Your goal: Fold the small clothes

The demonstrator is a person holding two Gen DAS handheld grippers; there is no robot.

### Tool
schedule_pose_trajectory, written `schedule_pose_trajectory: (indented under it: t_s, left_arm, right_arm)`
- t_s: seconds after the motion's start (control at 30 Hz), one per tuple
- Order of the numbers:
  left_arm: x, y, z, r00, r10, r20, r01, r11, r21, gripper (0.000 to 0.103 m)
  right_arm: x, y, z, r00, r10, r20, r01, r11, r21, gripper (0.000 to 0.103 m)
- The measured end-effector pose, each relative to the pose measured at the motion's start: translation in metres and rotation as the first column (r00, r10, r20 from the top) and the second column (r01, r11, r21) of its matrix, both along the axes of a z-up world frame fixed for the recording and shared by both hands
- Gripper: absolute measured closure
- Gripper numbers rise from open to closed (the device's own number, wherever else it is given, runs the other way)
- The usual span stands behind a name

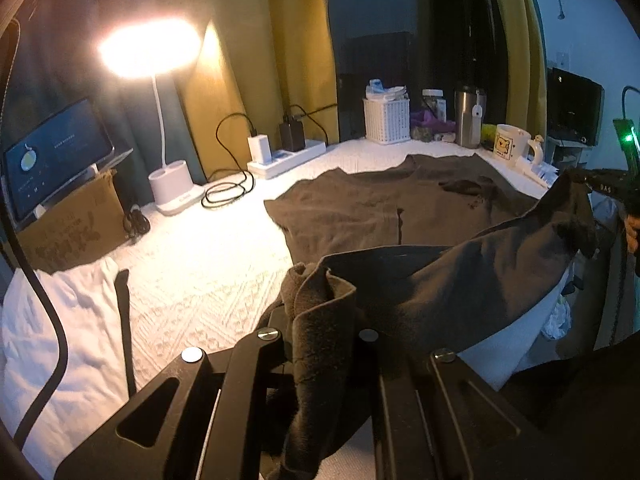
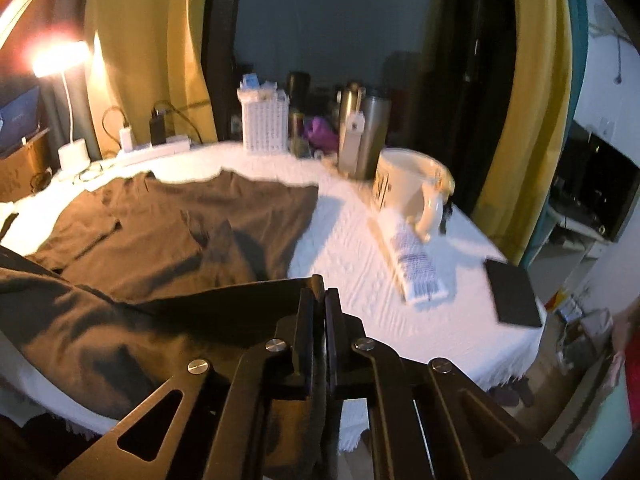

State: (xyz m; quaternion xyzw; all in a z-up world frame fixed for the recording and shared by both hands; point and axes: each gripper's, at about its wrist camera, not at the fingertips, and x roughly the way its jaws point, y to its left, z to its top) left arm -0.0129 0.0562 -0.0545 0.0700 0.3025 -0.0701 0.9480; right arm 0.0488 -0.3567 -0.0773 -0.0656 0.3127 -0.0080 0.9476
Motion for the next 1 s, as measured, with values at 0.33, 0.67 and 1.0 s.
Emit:
schedule_pose_trajectory:
  t_s: [0.33,0.67,1.0]
  left_arm:
    - [0.022,0.003,0.01,1.0,-0.006,-0.003,0.006,1.0,0.01,0.094]
    - [0.053,0.002,-0.025,0.993,-0.003,-0.121,0.006,1.0,0.021,0.093]
    - [0.06,0.005,-0.036,0.99,0.025,-0.136,-0.013,0.996,0.089,0.055]
  right_arm:
    - [0.005,-0.002,0.052,0.992,0.007,0.128,-0.009,1.0,0.011,0.098]
    - [0.034,0.004,0.074,0.983,0.04,0.178,-0.041,0.999,0.002,0.098]
    - [0.055,0.007,0.089,0.976,0.065,0.208,-0.067,0.998,0.001,0.098]
